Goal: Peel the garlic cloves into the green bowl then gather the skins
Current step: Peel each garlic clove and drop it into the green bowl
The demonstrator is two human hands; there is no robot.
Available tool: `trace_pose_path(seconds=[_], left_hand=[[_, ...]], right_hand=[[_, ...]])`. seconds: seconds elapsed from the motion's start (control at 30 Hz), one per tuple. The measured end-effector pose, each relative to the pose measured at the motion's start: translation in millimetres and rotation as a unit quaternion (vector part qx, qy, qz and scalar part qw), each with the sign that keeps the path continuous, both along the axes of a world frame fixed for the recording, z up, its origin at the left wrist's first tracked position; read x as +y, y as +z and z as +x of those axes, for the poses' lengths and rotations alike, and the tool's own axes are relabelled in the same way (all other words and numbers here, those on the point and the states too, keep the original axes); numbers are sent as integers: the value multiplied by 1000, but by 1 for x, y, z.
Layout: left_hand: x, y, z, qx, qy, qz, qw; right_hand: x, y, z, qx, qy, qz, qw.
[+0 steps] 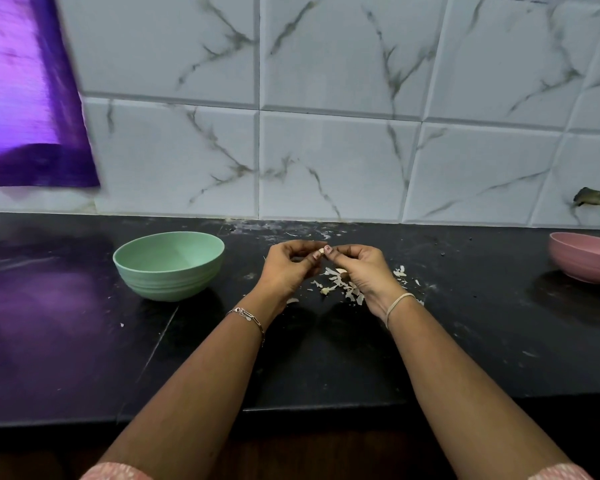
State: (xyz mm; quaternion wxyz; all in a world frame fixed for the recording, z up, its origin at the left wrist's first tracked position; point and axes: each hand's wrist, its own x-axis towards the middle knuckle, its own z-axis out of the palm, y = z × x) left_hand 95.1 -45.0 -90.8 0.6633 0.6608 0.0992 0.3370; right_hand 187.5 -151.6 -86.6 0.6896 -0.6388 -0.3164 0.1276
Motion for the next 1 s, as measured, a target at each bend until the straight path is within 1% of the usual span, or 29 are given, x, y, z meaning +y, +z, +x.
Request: trace_pose_path(seconds=[0.07,0.13,0.2,0.3,0.43,0.53,0.67,0.77,0.8,0.87,0.93,1.0], left_hand=[[1,-1,1,6,10,28,1000],[3,-3,3,13,20,60,998],[3,-4,5,19,32,83,996],[3,-5,8,20,38,94,995],[3,-6,8,30,32,122,992],[3,-6,9,26,51,108,993],[3,-4,9,25,62,89,994],[2,-5,9,23,64,89,994],[2,-5,9,23,68,93,993],[2,-5,9,14,68,83,994],[2,-3,7,-8,55,35,998],[3,-1,5,-27,42,-21,999]], right_hand=[[1,0,1,24,2,-8,1000],[1,0,2,26,-3,-12,1000],[1,0,2,9,-5,-7,1000],[3,-1,2,-27,-14,-8,999],[5,-2,2,-41,-23,-16,999],[7,-3,0,-62,-15,-31,997],[11,-5,1,-127,-44,-94,986],[11,-5,2,-189,-72,-141,969],[10,-5,2,-218,-82,-161,959],[7,-5,3,-280,-113,-221,927],[4,-4,3,-330,-145,-277,891],[-1,-4,4,-351,-178,-303,868]])
